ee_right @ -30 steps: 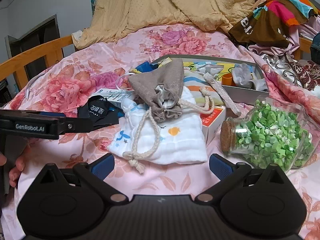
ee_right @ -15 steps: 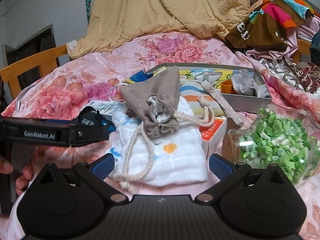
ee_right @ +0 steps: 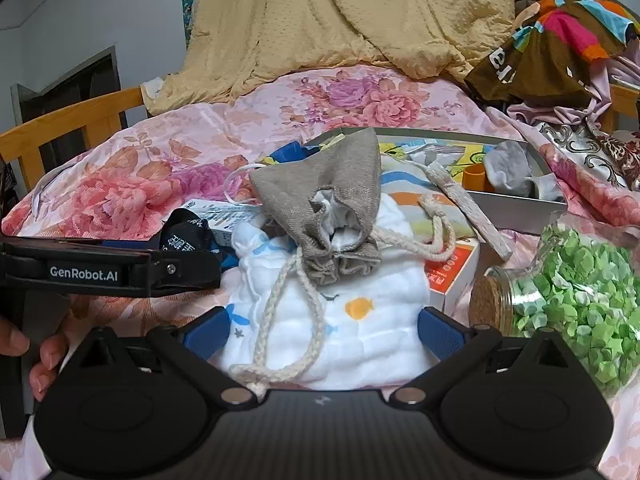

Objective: Organize soft objects

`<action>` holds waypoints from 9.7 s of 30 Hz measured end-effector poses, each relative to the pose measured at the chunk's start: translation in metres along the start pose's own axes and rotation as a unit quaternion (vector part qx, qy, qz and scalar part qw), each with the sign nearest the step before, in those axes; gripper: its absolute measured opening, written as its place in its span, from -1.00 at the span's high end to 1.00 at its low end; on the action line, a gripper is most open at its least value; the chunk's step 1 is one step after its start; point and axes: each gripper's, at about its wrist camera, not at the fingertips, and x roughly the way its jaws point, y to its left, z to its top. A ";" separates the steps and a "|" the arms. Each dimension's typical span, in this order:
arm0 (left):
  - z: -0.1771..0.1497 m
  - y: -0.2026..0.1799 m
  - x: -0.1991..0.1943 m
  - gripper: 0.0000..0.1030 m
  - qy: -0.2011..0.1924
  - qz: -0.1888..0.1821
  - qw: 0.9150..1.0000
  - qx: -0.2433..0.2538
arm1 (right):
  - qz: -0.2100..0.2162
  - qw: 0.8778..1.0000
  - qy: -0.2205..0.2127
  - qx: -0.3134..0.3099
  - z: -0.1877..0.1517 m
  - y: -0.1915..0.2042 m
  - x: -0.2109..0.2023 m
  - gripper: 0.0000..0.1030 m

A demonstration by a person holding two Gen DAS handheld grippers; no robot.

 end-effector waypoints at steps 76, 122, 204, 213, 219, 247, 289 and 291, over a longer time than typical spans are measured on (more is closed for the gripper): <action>-0.057 -0.044 -0.083 0.82 0.041 0.017 0.989 -0.143 | 0.136 0.975 0.080 0.154 -0.013 -0.009 -0.050 0.26; -0.049 -0.026 -0.093 0.83 0.024 0.034 0.983 -0.181 | 0.146 0.985 0.086 0.034 -0.016 0.028 -0.056 0.61; 0.056 -0.076 -0.038 0.82 -0.017 -0.017 0.992 -0.122 | 0.212 0.964 0.145 0.063 0.064 -0.081 -0.021 0.70; 0.065 -0.088 -0.048 0.82 -0.026 -0.015 0.993 -0.112 | 0.281 0.936 0.100 0.187 0.072 -0.108 -0.034 0.72; 0.074 -0.094 -0.050 0.82 -0.034 -0.016 0.994 -0.105 | 0.304 0.918 0.068 0.245 0.078 -0.126 -0.036 0.72; 0.126 -0.111 0.033 0.82 -0.033 -0.036 0.994 -0.097 | 0.235 0.910 0.013 0.340 0.109 -0.217 0.039 0.73; 0.141 -0.137 0.078 0.82 -0.027 -0.064 0.995 -0.077 | 0.228 0.930 0.057 0.283 0.090 -0.239 0.017 0.38; 0.140 -0.139 0.081 0.82 -0.024 -0.069 0.994 -0.078 | 0.226 0.935 0.065 0.266 0.088 -0.241 0.013 -0.18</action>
